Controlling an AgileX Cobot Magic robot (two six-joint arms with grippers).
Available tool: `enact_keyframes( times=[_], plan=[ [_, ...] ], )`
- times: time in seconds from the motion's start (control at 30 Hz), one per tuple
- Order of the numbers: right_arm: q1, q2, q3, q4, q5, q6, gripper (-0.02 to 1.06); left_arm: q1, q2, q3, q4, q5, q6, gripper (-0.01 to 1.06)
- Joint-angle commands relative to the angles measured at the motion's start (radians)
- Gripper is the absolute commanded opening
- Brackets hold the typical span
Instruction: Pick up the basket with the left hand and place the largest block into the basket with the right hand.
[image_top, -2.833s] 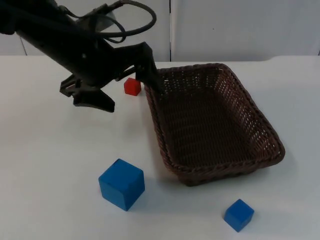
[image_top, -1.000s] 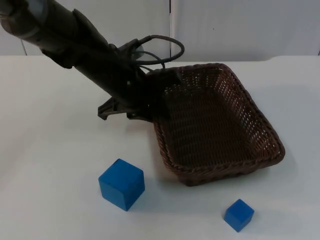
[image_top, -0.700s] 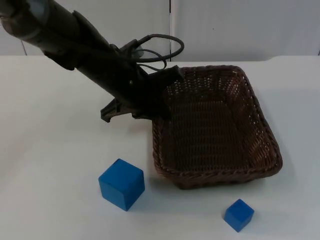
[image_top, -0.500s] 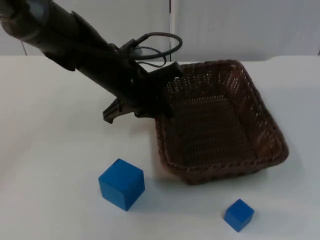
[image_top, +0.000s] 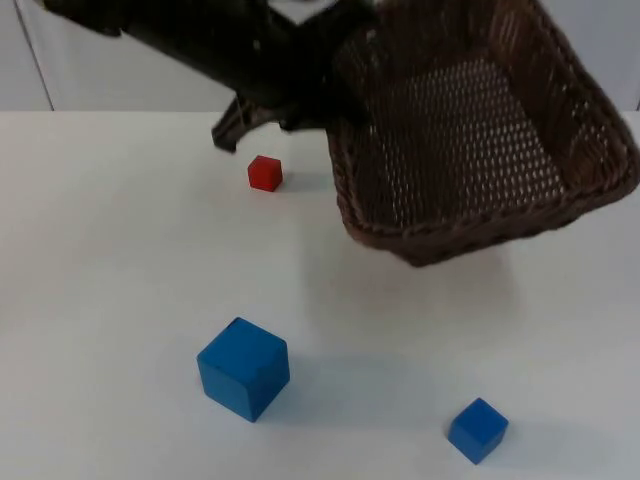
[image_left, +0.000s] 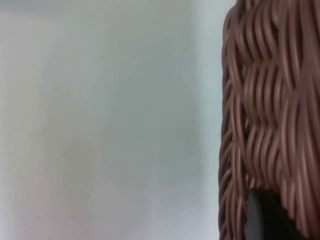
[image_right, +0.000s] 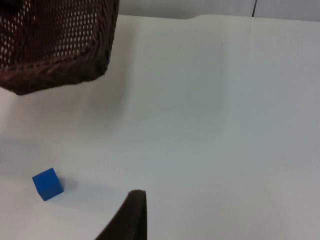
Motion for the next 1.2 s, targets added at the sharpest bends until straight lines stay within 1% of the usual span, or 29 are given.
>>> enact_keyframes(
  times=[0.0, 0.2, 0.27, 0.33, 0.37, 0.53, 0.6, 0.67, 0.77, 0.87, 1.0, 1.1, 1.13, 1.17],
  plan=[
    [-0.006, -0.003, 0.003, -0.002, -0.002, -0.002, 1.05, -0.004, -0.043, -0.003, 0.007, 0.015, 0.007, 0.06],
    [-0.006, -0.003, 0.003, -0.002, -0.002, -0.002, 1.05, -0.004, -0.106, -0.003, 0.047, 0.063, 0.007, 0.06],
    [-0.006, -0.003, 0.003, -0.002, -0.002, -0.002, 1.05, -0.004, -0.116, -0.003, 0.068, 0.092, 0.007, 0.06],
    [-0.006, -0.003, 0.003, -0.002, -0.002, -0.002, 1.05, -0.004, -0.121, -0.003, 0.115, 0.117, 0.007, 0.06],
    [-0.006, -0.003, 0.003, -0.002, -0.002, -0.002, 1.05, -0.004, -0.121, -0.003, 0.115, 0.117, 0.007, 0.06],
    [-0.006, -0.003, 0.003, -0.002, -0.002, -0.002, 1.05, -0.004, -0.123, -0.003, 0.235, 0.208, -0.041, 0.06],
    [-0.006, -0.003, 0.003, -0.002, -0.002, -0.002, 1.05, -0.004, -0.123, 0.002, 0.249, 0.222, -0.049, 0.06],
    [-0.006, -0.003, 0.003, -0.002, -0.002, -0.002, 1.05, -0.002, -0.132, 0.036, 0.25, 0.222, -0.049, 0.06],
    [-0.006, -0.003, 0.003, -0.002, -0.002, -0.002, 1.05, 0.002, -0.156, 0.085, 0.25, 0.195, -0.049, 0.06],
    [-0.006, -0.003, 0.003, -0.002, -0.002, -0.002, 1.05, 0.041, -0.219, 0.193, 0.241, 0.168, -0.046, 0.06],
    [-0.006, -0.003, 0.003, -0.002, -0.002, -0.002, 1.05, 0.081, -0.283, 0.273, 0.241, 0.179, -0.009, 0.06],
    [-0.006, -0.003, 0.003, -0.002, -0.002, -0.002, 1.05, 0.13, -0.397, 0.379, 0.239, 0.178, 0.022, 0.06],
    [-0.006, -0.003, 0.003, -0.002, -0.002, -0.002, 1.05, 0.13, -0.397, 0.379, 0.239, 0.178, 0.022, 0.06],
    [-0.006, -0.003, 0.003, -0.002, -0.002, -0.002, 1.05, 0.144, -0.432, 0.405, 0.239, 0.175, 0.022, 0.06]
  ],
)
